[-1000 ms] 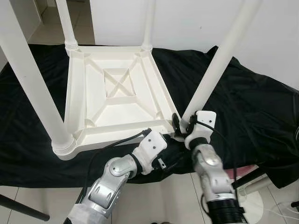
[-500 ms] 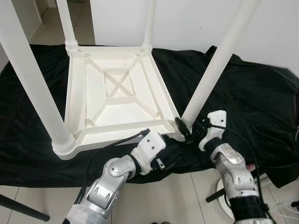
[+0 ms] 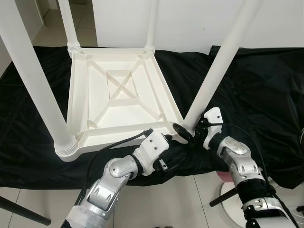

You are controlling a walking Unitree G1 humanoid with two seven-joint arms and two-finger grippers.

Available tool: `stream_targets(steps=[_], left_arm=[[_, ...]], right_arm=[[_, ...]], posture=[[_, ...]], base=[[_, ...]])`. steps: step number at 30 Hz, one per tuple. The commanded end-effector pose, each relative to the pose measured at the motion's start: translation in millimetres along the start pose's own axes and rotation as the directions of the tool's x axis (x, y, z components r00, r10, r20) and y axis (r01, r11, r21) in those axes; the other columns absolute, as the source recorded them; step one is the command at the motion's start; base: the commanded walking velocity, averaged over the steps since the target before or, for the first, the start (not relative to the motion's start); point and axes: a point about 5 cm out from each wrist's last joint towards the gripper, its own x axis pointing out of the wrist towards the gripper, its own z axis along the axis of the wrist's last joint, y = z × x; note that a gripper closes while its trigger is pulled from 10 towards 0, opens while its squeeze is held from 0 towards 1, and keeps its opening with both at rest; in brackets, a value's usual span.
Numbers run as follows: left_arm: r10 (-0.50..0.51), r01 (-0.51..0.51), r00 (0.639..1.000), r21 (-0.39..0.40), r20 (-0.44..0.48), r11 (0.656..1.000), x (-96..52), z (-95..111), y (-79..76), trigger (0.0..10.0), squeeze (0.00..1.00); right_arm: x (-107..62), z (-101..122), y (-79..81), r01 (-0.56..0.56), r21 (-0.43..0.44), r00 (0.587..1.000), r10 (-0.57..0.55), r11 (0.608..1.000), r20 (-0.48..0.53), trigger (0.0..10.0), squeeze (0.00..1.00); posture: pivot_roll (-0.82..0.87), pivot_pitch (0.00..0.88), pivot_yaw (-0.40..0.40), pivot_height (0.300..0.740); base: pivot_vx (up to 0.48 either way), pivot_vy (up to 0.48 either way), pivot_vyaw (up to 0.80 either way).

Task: Building children table

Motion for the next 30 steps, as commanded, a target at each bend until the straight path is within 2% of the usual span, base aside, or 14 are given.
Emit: stream_targets(steps=[1, 2, 3, 15, 16, 22, 24, 27, 29, 30], left_arm=[[-0.014, 0.014, 1.0, -0.011, -0.005, 1.0, 2.5, -1, -2.1, 10.0, 0.0], [-0.014, 0.014, 1.0, -0.011, -0.005, 1.0, 2.5, -1, -2.1, 10.0, 0.0], [-0.013, 0.013, 1.0, -0.011, -0.006, 1.0, 2.3, -1, -2.2, 10.0, 0.0], [-0.007, 0.007, 1.0, -0.021, -0.005, 1.0, 2.3, 0, -1.4, 10.0, 0.0], [-0.009, 0.009, 1.0, -0.022, -0.004, 1.0, 2.4, 0, -1.5, 10.0, 0.0], [-0.014, 0.014, 1.0, -0.023, -0.009, 1.0, 1.9, -2, -2.2, 10.0, 0.0], [-0.017, 0.016, 1.0, -0.025, -0.014, 1.0, 1.3, -3, -2.8, 10.0, 0.0], [-0.017, 0.016, 1.0, -0.025, -0.014, 1.0, 1.3, -3, -2.8, 10.0, 0.0], [-0.016, 0.016, 1.0, -0.02, -0.022, 1.0, 0.8, -5, -2.9, 10.0, 0.0], [-0.016, 0.016, 1.0, -0.02, -0.022, 1.0, 0.8, -5, -2.9, 10.0, 0.0]], right_arm=[[0.0, -3, 0.6, -0.017, -0.006, 1.0, 0.017, 1.0, -0.011, 1.5, 0.0], [0.0, -3, 0.6, -0.017, -0.006, 1.0, 0.017, 1.0, -0.011, 1.5, 0.0], [-0.1, -4, 1.2, -0.033, 0.0, 0.999, 0.033, 0.999, -0.006, 0.0, 0.0], [-6.3, -13, -2.5, -0.052, 0.007, 0.999, 0.052, 0.999, -0.008, 0.1, 0.0], [-6.9, -13, -2.6, -0.041, 0.011, 0.999, 0.041, 0.999, -0.004, 10.0, 0.0], [-10.4, -9, 1.0, 0.011, 0.059, 0.999, -0.013, 0.998, 0.043, 10.0, 0.0], [-10.7, -5, 4.4, 0.079, 0.068, 0.993, -0.084, 0.995, 0.079, 10.0, 0.0], [-10.7, -5, 4.4, 0.079, 0.068, 0.993, -0.084, 0.995, 0.079, 10.0, 0.0], [-9.8, -2, 8.6, 0.182, 0.096, 0.975, -0.193, 0.979, 0.115, 10.0, 0.0], [-9.8, -2, 8.6, 0.182, 0.096, 0.975, -0.193, 0.979, 0.115, 10.0, 0.0]], posture=[[-0.02, 0.057, -0.086, 0.74], [-0.02, 0.057, -0.086, 0.74], [-0.02, 0.058, -0.087, 0.74], [-0.03, 0.066, -0.078, 0.74], [-0.03, 0.068, -0.078, 0.74], [-0.03, 0.071, -0.075, 0.74], [-0.03, 0.076, -0.074, 0.74], [-0.03, 0.076, -0.074, 0.74], [-0.04, 0.077, -0.071, 0.74], [-0.04, 0.077, -0.071, 0.74]], base=[[0.0, 0.0, 0.0], [0.0, 0.0, 0.0], [0.0, 0.0, 0.0], [0.0, 0.0, 0.0], [0.0, 0.0, 0.0], [0.0, 0.0, 0.0], [0.0, 0.0, 0.0], [0.0, 0.0, 0.0], [0.0, 0.0, 0.0], [0.0, 0.0, 0.0]])
